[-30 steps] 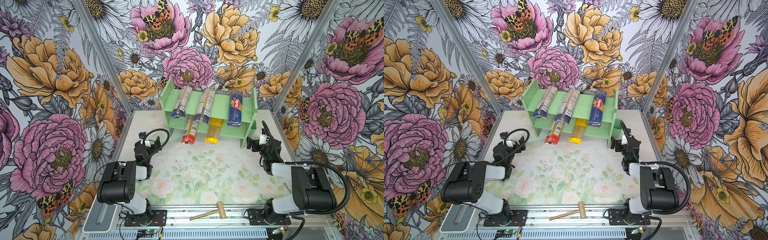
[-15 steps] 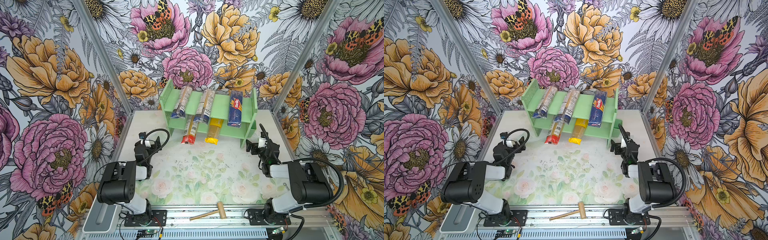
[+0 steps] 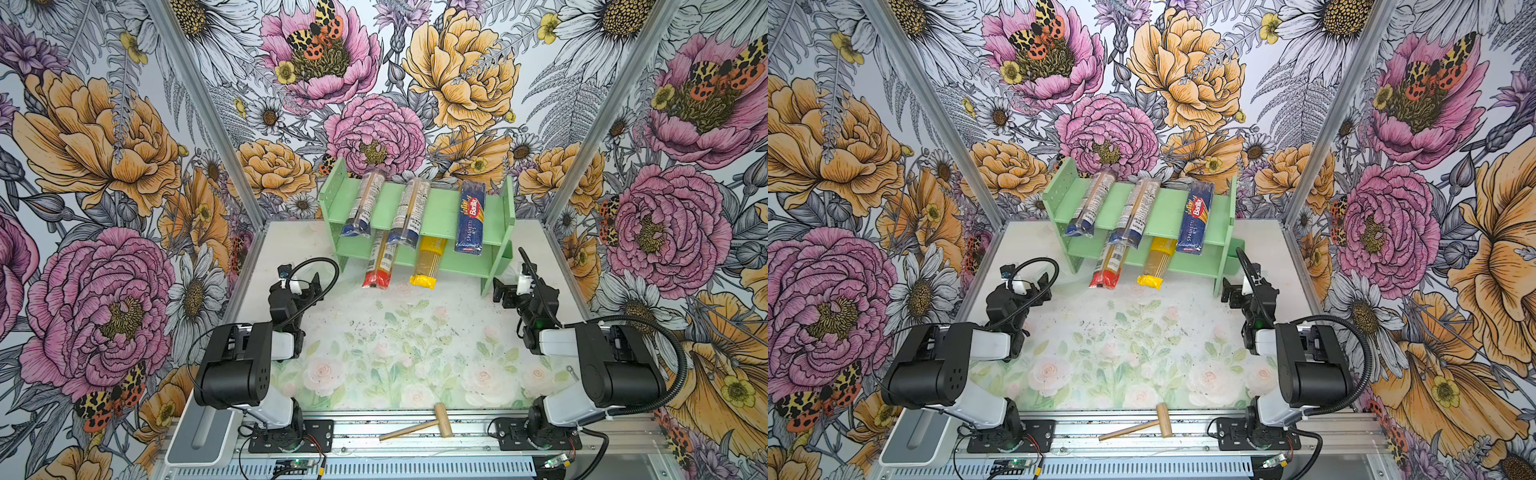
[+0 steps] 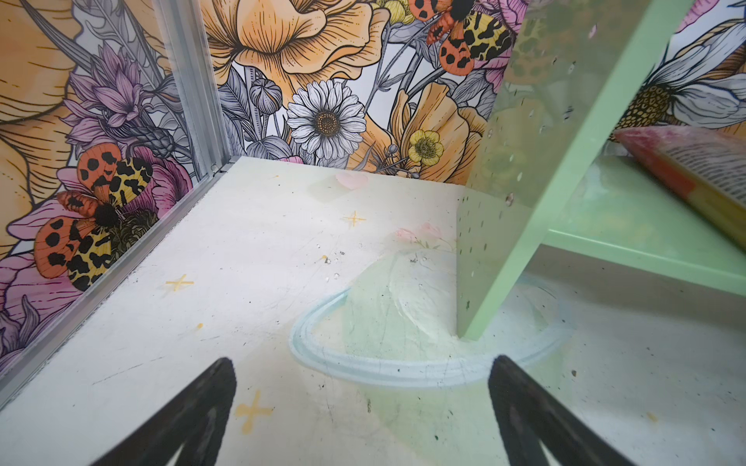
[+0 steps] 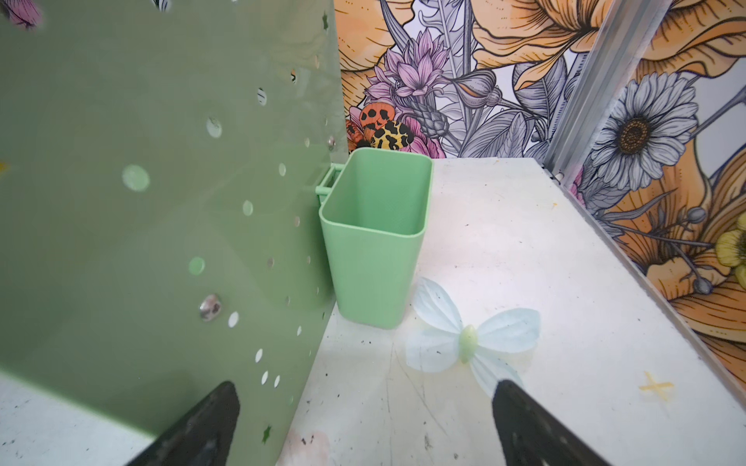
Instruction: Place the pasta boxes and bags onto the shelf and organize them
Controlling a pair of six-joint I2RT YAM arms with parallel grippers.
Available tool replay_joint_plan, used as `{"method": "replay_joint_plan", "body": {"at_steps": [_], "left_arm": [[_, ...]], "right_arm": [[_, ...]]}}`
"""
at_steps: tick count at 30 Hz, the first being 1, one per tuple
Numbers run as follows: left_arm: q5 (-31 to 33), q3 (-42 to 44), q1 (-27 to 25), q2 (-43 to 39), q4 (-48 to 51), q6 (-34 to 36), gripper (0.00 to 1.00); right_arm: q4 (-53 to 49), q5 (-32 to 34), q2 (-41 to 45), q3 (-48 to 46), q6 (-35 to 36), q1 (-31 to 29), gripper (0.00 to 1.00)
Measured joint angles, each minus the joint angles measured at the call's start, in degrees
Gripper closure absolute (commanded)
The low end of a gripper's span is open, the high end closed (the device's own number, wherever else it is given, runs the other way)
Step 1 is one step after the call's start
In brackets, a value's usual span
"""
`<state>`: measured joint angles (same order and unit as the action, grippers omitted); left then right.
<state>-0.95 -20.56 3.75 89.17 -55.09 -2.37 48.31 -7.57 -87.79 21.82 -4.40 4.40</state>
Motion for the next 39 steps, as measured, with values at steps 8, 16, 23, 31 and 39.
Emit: {"method": "replay_joint_plan", "body": {"at_steps": [8,16,23,31,39], "left_arm": [[0.1,0.0,-0.5,0.0,0.2,0.3,0.01],[0.1,-0.1,-1.9,0.0,0.9,1.9,0.01],[0.1,-0.1,-1.9,0.0,0.9,1.9,0.01],[0.1,-0.1,-1.9,0.0,0.9,1.9,0.01],[0.1,-0.1,-1.9,0.0,0.9,1.9,0.01]], "right_arm": [[0.0,0.3,0.0,0.0,0.0,-0.2,0.01],[0.0,0.3,0.0,0.0,0.0,-0.3,0.01],[0.0,0.3,0.0,0.0,0.0,-0.3,0.00],[0.0,0.4,0.0,0.0,0.0,-0.3,0.01],[0.0,0.4,0.0,0.0,0.0,-0.3,0.00]]}}
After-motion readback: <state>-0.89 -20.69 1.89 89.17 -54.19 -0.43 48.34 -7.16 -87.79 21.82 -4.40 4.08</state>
